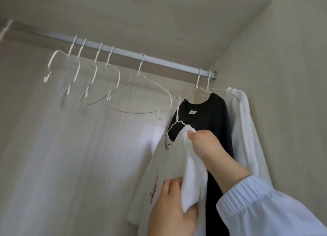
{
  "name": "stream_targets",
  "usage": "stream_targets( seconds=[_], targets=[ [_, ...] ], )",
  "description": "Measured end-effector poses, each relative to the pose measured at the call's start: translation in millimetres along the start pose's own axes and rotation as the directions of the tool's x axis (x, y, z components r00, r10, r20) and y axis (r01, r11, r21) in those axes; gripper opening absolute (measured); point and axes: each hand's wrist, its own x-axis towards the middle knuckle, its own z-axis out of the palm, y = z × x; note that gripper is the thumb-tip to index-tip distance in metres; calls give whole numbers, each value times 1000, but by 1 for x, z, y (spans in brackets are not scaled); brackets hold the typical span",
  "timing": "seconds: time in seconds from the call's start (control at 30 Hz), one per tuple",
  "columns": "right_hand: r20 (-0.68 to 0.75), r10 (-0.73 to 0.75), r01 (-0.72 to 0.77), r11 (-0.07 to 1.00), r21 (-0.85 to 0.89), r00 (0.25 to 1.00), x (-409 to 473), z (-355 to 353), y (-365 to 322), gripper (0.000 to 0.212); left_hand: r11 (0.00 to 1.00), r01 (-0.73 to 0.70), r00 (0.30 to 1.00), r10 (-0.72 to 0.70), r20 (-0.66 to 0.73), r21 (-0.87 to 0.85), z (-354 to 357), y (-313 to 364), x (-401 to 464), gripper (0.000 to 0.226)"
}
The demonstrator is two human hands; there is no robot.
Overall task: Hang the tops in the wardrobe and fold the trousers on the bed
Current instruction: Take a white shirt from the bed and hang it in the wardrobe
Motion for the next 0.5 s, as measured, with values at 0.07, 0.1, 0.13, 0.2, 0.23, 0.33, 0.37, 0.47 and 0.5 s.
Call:
stream_targets(
  seconds=[0.07, 0.1, 0.13, 0.2, 0.23, 0.33, 0.37, 0.47, 0.5],
  targets=[
    [-74, -72, 72, 997, -4, 995, 9, -12, -14, 32, 998, 28, 1000, -28, 5, -63, -6, -2, 16, 49],
    [-106, -119, 119, 993, -9, 987, 13, -20, -21, 32, 995, -7, 999, 3, -35, -101, -6, -5, 26, 43],
    [-128, -169, 168, 986, -23, 977, 18, -26, -28, 33, 994, -16, 1000, 14, -20, -106, -8, -3, 34, 34],
    [-160, -258, 247, 965, -85, 953, 32, -36, -42, 36, 985, -52, 998, 44, -55, -165, -5, -5, 55, 11],
    [-173, -294, 277, 954, -118, 940, 42, -38, -49, 35, 983, -53, 997, 41, -72, -176, -3, -7, 68, 14],
    [-221, -326, 293, 941, -170, 919, 74, -35, -67, 37, 976, -28, 992, 1, -125, -216, -3, -14, 107, 13],
    [-227, -326, 286, 939, -190, 918, 85, -33, -70, 38, 977, -8, 993, -18, -121, -215, -5, -16, 119, 12],
    [-235, -303, 259, 945, -200, 923, 113, -27, -76, 34, 978, -20, 989, -10, -146, -205, -10, -22, 142, 12],
    [-239, -293, 248, 948, -200, 926, 118, -26, -77, 37, 977, -15, 990, -15, -139, -210, -10, -24, 148, 12]
  ],
)
